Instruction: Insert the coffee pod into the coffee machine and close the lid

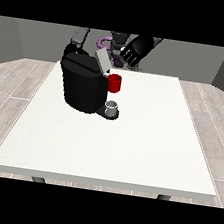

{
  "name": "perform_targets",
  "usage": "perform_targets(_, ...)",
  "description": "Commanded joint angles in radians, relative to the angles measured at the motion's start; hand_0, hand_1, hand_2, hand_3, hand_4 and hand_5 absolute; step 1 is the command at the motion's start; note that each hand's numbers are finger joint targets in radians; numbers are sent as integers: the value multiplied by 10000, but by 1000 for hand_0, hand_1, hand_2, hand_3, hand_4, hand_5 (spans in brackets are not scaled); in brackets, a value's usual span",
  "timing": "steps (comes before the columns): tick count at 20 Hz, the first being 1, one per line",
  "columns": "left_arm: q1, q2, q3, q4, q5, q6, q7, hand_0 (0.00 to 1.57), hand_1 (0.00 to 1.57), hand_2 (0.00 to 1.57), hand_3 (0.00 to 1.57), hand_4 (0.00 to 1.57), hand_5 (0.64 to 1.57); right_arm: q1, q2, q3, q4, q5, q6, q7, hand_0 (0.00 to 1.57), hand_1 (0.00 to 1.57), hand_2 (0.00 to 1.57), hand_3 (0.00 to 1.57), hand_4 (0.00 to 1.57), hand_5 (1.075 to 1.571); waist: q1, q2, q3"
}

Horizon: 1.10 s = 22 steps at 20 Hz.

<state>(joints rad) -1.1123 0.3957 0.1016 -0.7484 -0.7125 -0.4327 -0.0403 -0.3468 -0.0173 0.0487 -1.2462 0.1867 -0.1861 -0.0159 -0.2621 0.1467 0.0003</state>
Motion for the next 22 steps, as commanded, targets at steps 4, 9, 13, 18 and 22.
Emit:
perform_targets(4,-874,591,454,483,108,-167,-72,1225,1225,1284,1233,478,1571,-553,-389,-176,-535,80,86,219,0,0,0,0,0,1571,-562,776,-3)
perform_targets(9,-776,301,165,513,-93,-172,-49,1223,1223,1288,1245,491,1571,-399,-433,-522,-504,-302,250,337,0,0,0,0,178,1571,-417,625,1)
perform_targets(13,-1051,883,267,922,-260,-40,-483,1188,1188,1258,1219,461,1571,-1259,-511,-373,-1138,1,101,1213,0,0,0,0,0,1571,-682,1268,-4)
perform_targets(18,-1246,615,252,685,-198,9,-510,1260,1260,1292,1229,433,1571,-1302,-782,-1104,-333,-403,127,133,0,0,0,0,100,1571,-188,1834,2)
perform_targets(22,-1044,133,177,838,-242,148,-223,1211,1211,1252,1220,432,1571,-702,-580,-871,-267,-303,118,166,0,0,0,0,0,1571,-333,1421,1)
